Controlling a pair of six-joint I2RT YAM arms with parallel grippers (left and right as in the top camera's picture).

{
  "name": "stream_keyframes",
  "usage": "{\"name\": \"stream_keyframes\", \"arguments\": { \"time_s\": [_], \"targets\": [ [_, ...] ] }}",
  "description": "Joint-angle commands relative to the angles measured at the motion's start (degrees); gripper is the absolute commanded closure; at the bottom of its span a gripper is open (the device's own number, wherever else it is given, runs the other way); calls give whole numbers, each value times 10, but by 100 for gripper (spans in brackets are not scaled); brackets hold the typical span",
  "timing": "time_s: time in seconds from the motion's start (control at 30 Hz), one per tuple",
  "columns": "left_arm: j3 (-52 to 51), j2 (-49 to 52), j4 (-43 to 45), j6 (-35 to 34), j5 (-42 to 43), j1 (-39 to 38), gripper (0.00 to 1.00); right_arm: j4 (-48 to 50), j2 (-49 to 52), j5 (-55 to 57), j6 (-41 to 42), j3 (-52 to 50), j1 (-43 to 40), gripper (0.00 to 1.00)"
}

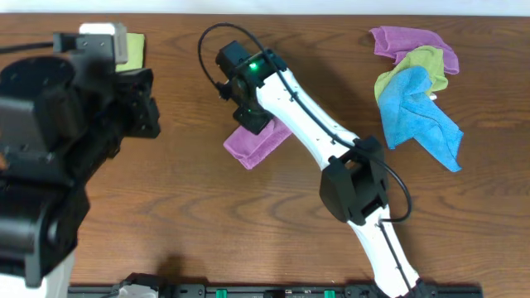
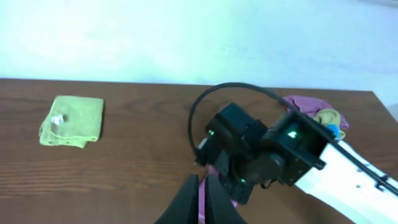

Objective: Fold the cloth

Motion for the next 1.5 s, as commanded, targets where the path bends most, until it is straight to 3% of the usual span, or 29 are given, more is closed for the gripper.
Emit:
{"name": "stream_keyframes", "arguments": {
  "time_s": [0.0, 0.23, 0.47, 0.67, 0.87, 1.2, 1.47],
  "targets": [
    [1, 3, -10, 12, -5, 2, 93, -6, -10, -33, -48, 1, 28, 98],
    [1, 3, -16, 12, -4, 2, 94, -2, -10, 25, -43, 1, 29, 99],
    [1, 6, -27, 12, -3, 2, 94, -10, -3, 145, 122, 0, -70, 99],
    [0, 38, -45, 13, 6, 2, 94, -45, -3, 151, 219, 0, -196, 99],
    [-1, 146, -48, 36, 75, -5, 94, -72, -3, 104, 242, 0, -246, 99],
    [-1, 372, -14, 42, 166, -91, 94, -62, -3, 80, 266, 0, -222, 99],
    [-1, 486, 20, 30, 165, -160, 94, -60, -3, 71, 262, 0, -241, 99]
  ]
}}
